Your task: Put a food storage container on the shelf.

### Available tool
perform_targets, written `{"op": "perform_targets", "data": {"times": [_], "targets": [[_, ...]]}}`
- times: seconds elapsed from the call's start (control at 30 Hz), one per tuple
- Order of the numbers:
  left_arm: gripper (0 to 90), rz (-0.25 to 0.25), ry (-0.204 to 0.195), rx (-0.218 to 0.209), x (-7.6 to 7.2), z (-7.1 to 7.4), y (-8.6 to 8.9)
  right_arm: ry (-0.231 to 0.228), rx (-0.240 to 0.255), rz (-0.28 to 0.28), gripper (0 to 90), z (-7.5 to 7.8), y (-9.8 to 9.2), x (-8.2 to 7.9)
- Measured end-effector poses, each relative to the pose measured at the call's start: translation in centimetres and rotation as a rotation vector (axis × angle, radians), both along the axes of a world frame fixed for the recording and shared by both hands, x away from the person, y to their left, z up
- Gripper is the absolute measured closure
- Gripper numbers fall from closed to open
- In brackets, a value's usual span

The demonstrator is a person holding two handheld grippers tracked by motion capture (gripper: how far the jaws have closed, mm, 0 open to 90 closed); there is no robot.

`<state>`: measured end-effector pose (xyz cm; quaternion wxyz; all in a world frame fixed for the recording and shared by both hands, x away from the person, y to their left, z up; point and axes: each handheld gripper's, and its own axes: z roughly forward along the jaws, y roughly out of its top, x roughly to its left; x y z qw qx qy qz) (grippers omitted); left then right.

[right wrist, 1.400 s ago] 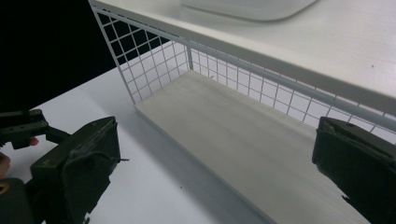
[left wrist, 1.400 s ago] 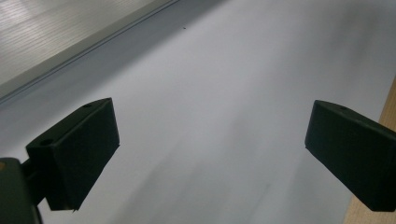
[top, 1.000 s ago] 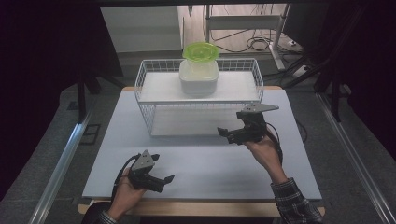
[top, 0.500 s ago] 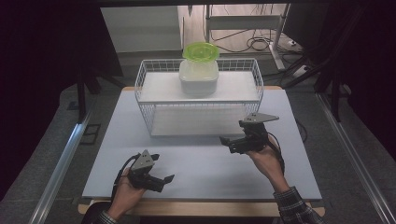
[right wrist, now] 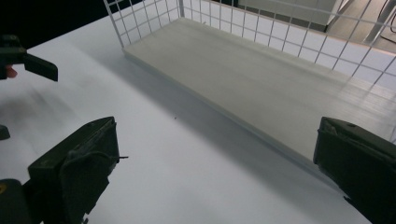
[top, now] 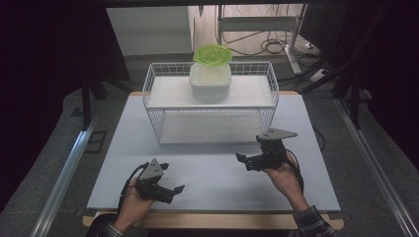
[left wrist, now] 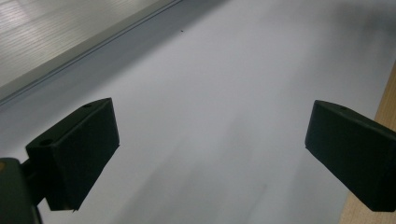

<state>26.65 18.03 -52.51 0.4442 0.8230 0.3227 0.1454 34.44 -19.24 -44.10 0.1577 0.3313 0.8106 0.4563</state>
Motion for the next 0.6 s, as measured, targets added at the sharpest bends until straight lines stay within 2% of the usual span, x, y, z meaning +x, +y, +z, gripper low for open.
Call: {"op": "perform_targets", "data": {"times": [0.6], "targets": [[2.6,-0.002,0.011,0.005,0.1,-0.1,-0.1,0.04,-0.034,-0.035,0.2,-3.3,-1.9,-1.3]]}}
